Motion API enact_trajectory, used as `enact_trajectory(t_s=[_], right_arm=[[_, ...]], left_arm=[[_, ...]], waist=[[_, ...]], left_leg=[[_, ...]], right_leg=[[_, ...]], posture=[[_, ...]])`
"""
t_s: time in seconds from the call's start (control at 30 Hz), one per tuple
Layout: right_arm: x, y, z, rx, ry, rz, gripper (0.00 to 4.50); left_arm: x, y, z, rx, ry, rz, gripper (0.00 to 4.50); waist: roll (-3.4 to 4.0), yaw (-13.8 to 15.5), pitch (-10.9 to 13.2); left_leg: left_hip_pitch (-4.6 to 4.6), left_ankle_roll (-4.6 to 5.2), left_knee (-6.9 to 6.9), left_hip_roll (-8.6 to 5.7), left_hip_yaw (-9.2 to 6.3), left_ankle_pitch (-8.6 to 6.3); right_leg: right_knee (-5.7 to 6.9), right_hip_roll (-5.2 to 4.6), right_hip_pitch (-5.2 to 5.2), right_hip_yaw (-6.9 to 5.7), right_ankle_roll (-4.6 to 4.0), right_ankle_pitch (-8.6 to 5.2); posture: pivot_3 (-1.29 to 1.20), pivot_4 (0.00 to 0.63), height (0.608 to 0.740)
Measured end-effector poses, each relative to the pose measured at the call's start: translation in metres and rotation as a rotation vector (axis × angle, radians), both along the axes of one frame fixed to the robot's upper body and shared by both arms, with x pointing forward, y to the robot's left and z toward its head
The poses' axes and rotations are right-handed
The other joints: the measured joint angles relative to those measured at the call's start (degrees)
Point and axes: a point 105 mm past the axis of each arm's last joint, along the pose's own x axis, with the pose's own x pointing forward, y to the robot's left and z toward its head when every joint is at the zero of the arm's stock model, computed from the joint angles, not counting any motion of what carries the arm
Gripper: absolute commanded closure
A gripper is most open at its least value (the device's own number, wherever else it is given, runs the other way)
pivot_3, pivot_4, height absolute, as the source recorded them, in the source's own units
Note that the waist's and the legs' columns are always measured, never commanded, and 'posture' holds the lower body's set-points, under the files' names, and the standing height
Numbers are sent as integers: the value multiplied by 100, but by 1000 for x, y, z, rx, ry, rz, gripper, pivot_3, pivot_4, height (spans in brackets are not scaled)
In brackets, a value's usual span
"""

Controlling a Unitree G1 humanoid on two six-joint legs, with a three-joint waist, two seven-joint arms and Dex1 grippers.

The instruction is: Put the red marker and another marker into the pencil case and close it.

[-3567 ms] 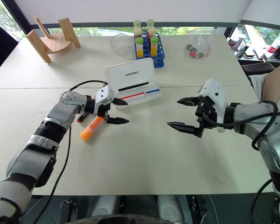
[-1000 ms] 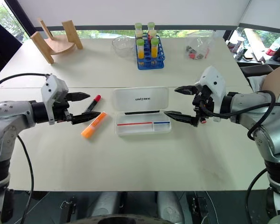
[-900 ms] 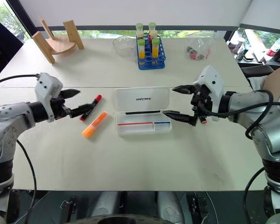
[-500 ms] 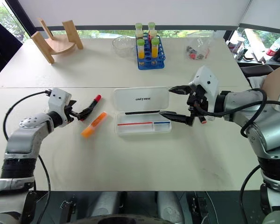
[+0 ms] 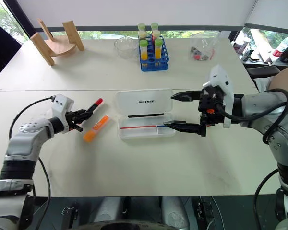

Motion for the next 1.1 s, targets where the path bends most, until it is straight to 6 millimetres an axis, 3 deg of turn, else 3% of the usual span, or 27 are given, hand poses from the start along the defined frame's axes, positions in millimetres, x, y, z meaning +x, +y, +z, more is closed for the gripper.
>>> enact_trajectory(t_s=[0.13,0.2,0.27,0.33,0.47,0.6,0.77,1.07,1.1], right_arm=[[-4,-2,-1,5,16,19,0],[-6,-3,0,14,21,26,0],[-8,-4,2,19,22,31,0],[-9,-5,1,16,27,32,0],[-10,-8,-1,10,34,16,0],[-12,-9,-1,-1,20,2,0],[-13,-11,-3,-6,10,-35,0],[-16,-11,-5,-8,-2,-63,0],[-16,-11,-5,-7,-2,-66,0]], left_arm=[[-17,2,57,-35,-94,-118,4184],[-28,-10,86,-55,-137,-217,4184],[-37,-26,101,-60,-149,-322,4184],[-39,-42,100,-35,-128,-396,4184],[-35,-94,73,41,-69,-597,4184],[-5,-140,42,107,-84,-647,4184],[9,-161,29,207,-118,-699,4184],[9,-178,13,264,-106,-808,24],[9,-178,12,268,-104,-809,24]], waist=[[1,9,2],[2,26,2],[2,22,2],[2,19,2],[3,20,1],[-2,22,4],[-1,-19,4],[-1,16,5],[-1,15,5]], left_leg=[[1,0,1,-1,2,0],[4,0,4,-3,0,0],[7,0,4,-6,2,0],[10,0,4,-8,2,0],[10,0,5,-8,3,0],[5,1,9,-9,1,0],[0,8,2,-4,6,-4],[0,8,10,-6,5,-4],[0,8,10,-6,5,-4]], right_leg=[[0,-7,3,0,0,0],[-3,-10,13,-4,1,0],[-3,-14,18,-4,1,0],[-3,-11,20,-5,1,0],[-2,-2,21,-5,1,0],[-3,2,17,-4,1,0],[-1,9,-2,6,0,-1],[-2,6,7,5,1,0],[-2,6,7,5,1,0]], posture=[[0,150,740],[0,150,740],[0,150,740],[0,150,740],[0,150,740],[0,150,740],[0,150,740],[0,150,740],[0,150,740]])
